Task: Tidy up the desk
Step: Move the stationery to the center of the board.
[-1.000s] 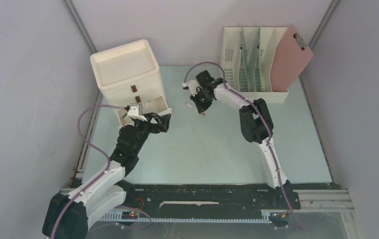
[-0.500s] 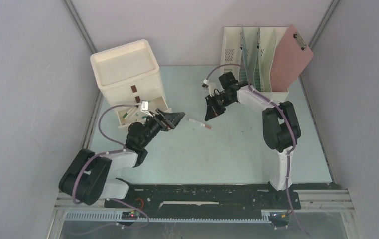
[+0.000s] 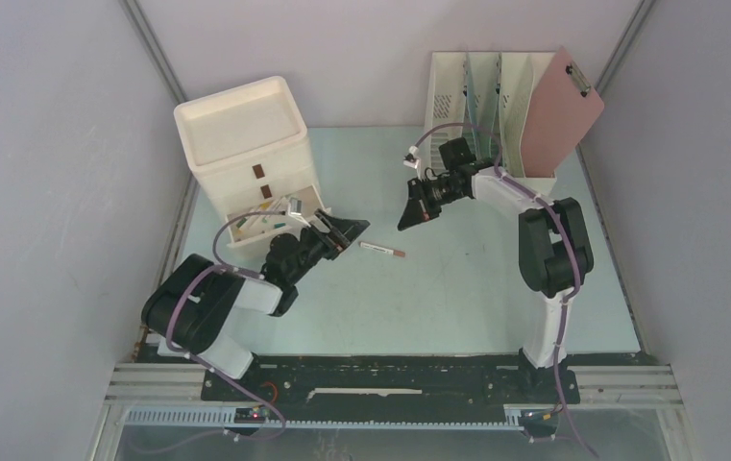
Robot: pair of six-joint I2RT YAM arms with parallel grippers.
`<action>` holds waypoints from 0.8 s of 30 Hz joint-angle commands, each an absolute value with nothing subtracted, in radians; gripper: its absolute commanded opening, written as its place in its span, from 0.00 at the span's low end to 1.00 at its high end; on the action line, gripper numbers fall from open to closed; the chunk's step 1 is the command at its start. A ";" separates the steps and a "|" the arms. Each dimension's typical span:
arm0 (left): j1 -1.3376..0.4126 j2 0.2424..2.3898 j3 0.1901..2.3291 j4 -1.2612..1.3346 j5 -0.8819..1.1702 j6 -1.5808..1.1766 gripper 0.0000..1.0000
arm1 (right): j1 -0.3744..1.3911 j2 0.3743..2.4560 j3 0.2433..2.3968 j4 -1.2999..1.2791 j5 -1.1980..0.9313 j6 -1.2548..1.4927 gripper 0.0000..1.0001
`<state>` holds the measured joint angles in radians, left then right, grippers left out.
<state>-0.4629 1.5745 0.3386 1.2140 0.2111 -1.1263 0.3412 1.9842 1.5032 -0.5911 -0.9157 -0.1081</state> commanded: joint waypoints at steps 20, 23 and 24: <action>-0.693 1.871 1.261 -0.448 -0.175 -1.180 0.88 | 0.202 1.783 1.459 -0.552 -0.930 -0.207 0.13; -0.703 1.901 1.297 -0.494 -0.211 -1.187 0.87 | 0.196 1.776 1.454 -0.546 -0.942 -0.204 0.13; -0.703 1.913 1.307 -0.507 -0.221 -1.190 0.86 | 0.193 1.775 1.453 -0.546 -0.944 -0.204 0.12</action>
<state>-0.6895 1.8992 1.2346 -0.3843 -0.1673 -1.1641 0.2024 1.8355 1.4609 -0.5743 -0.9142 -0.1959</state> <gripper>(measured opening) 0.875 0.125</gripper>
